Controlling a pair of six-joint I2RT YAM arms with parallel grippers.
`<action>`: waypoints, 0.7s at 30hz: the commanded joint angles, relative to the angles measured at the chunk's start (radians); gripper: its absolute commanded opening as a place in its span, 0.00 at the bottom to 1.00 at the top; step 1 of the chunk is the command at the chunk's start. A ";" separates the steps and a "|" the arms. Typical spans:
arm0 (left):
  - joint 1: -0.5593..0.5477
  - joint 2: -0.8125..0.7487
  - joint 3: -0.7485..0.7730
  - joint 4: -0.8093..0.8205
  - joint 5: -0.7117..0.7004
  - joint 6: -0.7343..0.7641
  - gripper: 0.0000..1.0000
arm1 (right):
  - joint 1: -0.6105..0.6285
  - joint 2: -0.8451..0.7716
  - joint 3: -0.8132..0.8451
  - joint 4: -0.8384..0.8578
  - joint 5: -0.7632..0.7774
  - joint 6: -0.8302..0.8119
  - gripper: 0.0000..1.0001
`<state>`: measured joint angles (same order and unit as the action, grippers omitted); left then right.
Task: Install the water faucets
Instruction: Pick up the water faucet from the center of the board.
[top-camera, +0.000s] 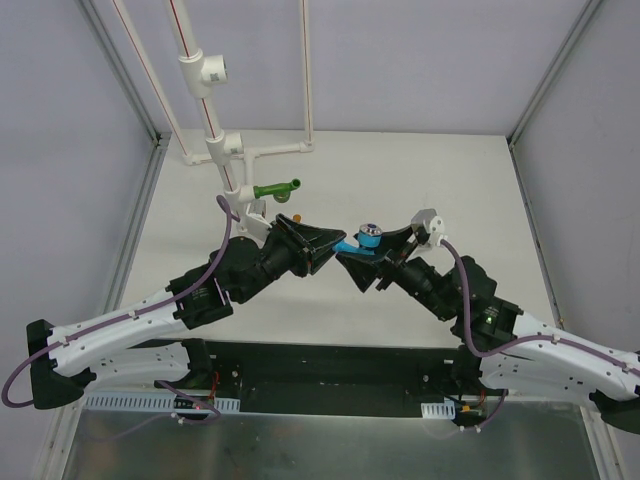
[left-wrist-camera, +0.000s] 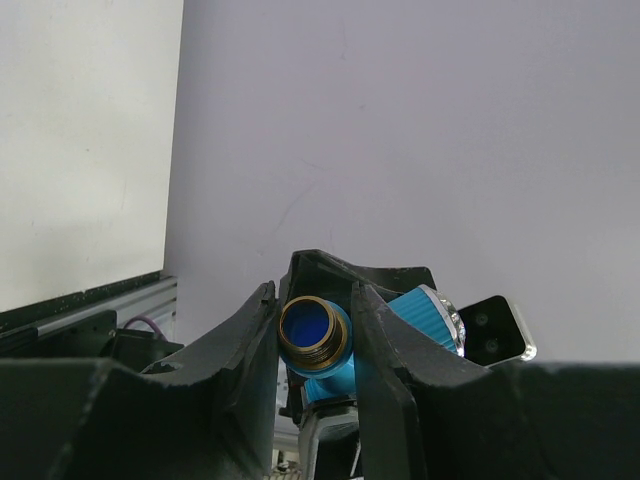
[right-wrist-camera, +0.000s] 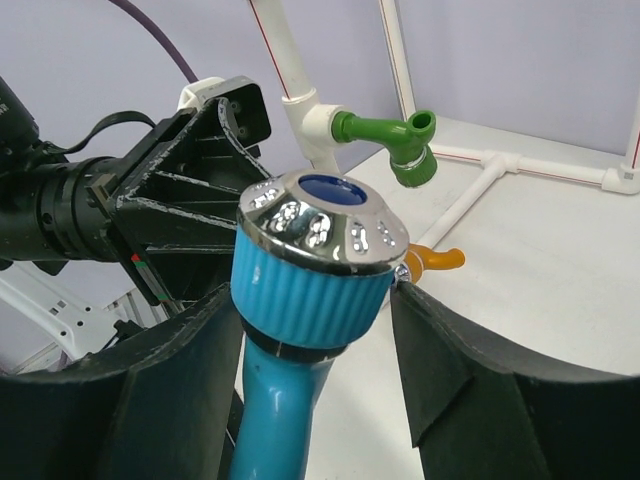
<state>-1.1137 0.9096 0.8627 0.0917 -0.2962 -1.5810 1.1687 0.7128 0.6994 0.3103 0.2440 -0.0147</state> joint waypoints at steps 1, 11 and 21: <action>-0.009 -0.011 0.013 0.051 -0.003 0.001 0.00 | 0.000 0.017 0.043 0.050 -0.025 0.013 0.65; -0.009 -0.009 0.009 0.052 -0.001 -0.002 0.00 | -0.001 0.020 0.051 0.061 -0.017 0.013 0.62; -0.009 0.002 0.009 0.063 0.014 -0.005 0.00 | 0.000 0.039 0.054 0.065 0.011 0.013 0.00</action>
<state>-1.1118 0.9108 0.8623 0.1009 -0.3141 -1.5845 1.1732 0.7460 0.7109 0.3164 0.2222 0.0063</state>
